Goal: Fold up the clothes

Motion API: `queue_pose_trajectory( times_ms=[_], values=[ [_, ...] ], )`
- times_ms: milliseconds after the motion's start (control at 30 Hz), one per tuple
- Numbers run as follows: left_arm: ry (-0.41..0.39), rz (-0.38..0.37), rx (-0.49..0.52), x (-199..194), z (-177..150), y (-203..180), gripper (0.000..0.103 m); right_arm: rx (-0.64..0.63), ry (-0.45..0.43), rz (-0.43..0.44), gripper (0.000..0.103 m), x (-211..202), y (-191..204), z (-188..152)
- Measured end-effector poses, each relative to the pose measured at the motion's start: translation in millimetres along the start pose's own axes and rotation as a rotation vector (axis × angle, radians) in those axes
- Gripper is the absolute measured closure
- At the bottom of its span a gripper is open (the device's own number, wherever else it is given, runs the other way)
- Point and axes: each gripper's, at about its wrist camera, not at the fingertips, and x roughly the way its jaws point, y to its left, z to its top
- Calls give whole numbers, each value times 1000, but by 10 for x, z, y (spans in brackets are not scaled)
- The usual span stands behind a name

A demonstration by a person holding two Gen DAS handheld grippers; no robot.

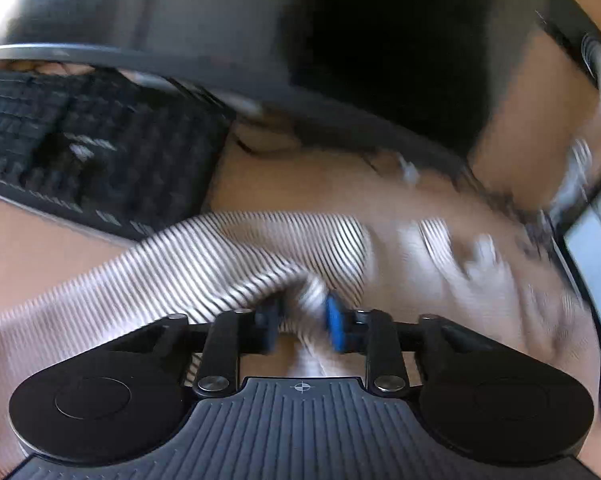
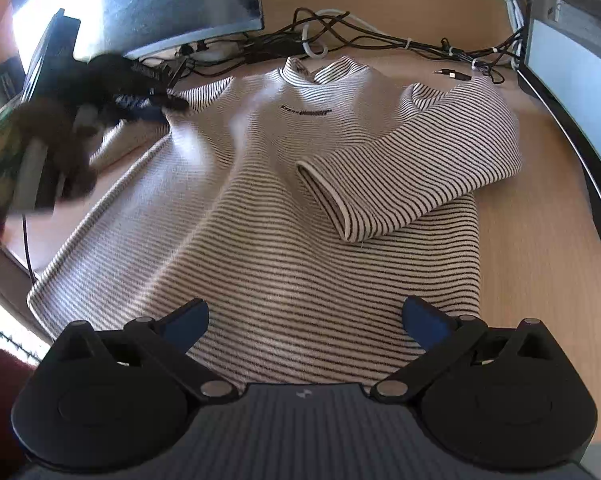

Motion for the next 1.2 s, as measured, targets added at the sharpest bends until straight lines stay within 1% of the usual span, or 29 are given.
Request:
queue_pose_trajectory(
  times_ms=[67,100,133,167,200,233,300,333,400,433,467,500,533,567,633,667,733,800,833,867,933,967,1000,1033,1067,1133,1200],
  values=[
    [-4,2,-7,-6,100,130,90,4,1,1,0,-11,-14,-9],
    [7,-5,-4,-3,129,182,89,12,2,5,0,-13,-25,-4],
    [31,-20,7,7,136,219,86,20,2,8,0,-14,-36,1],
    [66,-43,16,19,141,238,86,25,7,7,0,-9,-38,15],
    [113,-73,24,32,145,237,74,24,18,2,0,4,-28,37],
    [150,-97,26,14,140,240,68,18,31,-6,0,21,-10,60],
    [192,-134,19,-101,106,247,50,-1,60,-26,0,68,25,114],
    [189,-156,27,-188,87,232,45,-15,75,-39,0,92,49,137],
    [164,-206,60,-380,51,179,30,-21,98,-59,0,117,87,175],
    [143,-230,90,-491,30,138,25,-10,100,-69,3,108,93,204],
    [118,-250,138,-598,2,77,17,-12,80,-86,16,58,109,243],
    [98,-265,189,-684,-31,10,11,-30,48,-107,27,-12,138,284],
    [79,-280,240,-770,-63,-57,8,-77,5,-147,29,-80,196,330],
    [75,-299,279,-823,-108,-132,7,-146,-45,-200,29,-148,276,381],
    [111,-350,322,-834,-227,-295,7,-261,-94,-272,31,-146,406,480],
    [139,-370,327,-801,-284,-365,7,-298,-101,-286,31,-98,455,528],
    [196,-389,334,-731,-394,-497,7,-310,-79,-280,36,82,494,592],
    [213,-399,328,-754,-492,-570,5,-292,-27,-268,60,298,467,640],
    [216,-405,322,-774,-535,-601,3,-285,-3,-267,65,391,447,655],
    [219,-412,326,-792,-574,-619,1,-287,14,-276,75,454,428,659],
    [224,-420,339,-814,-626,-612,1,-287,30,-305,86,519,389,672],
    [225,-411,323,-813,-625,-583,1,-274,25,-317,96,491,344,714],
    [225,-402,306,-813,-624,-553,0,-269,16,-323,96,444,285,774],
    [226,-393,290,-812,-622,-524,0,-260,-7,-335,98,363,209,860],
    [226,-389,270,-804,-620,-490,0,-225,-53,-359,100,223,87,1003],
    [230,-382,215,-752,-620,-426,0,-119,-164,-419,100,-111,-203,1347],
    [248,-374,154,-681,-612,-365,0,-17,-300,-451,100,-520,-436,1695]
  ],
)
